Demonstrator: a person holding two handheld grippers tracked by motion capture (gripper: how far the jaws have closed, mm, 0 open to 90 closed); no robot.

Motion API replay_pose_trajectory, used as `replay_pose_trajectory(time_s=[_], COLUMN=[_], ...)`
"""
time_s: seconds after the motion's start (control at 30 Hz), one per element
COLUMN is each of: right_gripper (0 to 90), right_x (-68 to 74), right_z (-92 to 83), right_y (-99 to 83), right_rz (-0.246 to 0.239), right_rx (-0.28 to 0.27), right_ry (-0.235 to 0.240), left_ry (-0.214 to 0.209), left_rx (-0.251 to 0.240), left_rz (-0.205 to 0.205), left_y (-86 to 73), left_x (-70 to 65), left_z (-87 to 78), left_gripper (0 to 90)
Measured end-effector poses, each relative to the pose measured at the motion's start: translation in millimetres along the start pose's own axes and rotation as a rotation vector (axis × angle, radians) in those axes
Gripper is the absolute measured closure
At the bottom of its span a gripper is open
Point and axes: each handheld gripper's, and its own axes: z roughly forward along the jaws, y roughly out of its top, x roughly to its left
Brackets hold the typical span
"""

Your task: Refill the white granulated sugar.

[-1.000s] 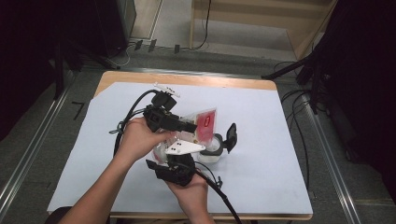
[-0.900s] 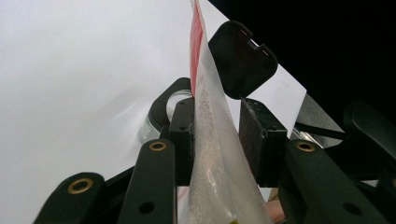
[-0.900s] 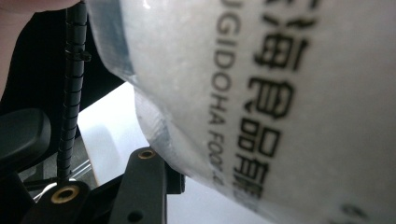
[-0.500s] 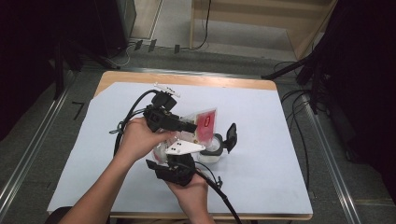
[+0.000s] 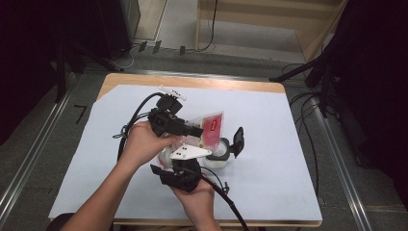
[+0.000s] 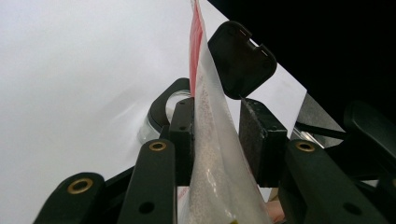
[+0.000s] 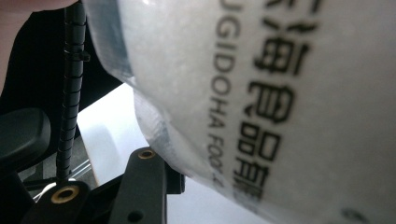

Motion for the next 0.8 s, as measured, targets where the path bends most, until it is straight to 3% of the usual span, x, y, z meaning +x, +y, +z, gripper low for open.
replay_pose_trajectory(time_s=[0.8], right_gripper=[63.2], right_x=[0.2], right_z=[-0.6], right_y=[0.2], right_rz=[-0.001], right_rx=[0.003], right_ry=[-0.001], left_ry=[-0.003], left_rx=[0.003], left_rz=[0.005], left_y=[0.5], left_x=[-0.5], left_z=[-0.1], left_gripper=[67.4])
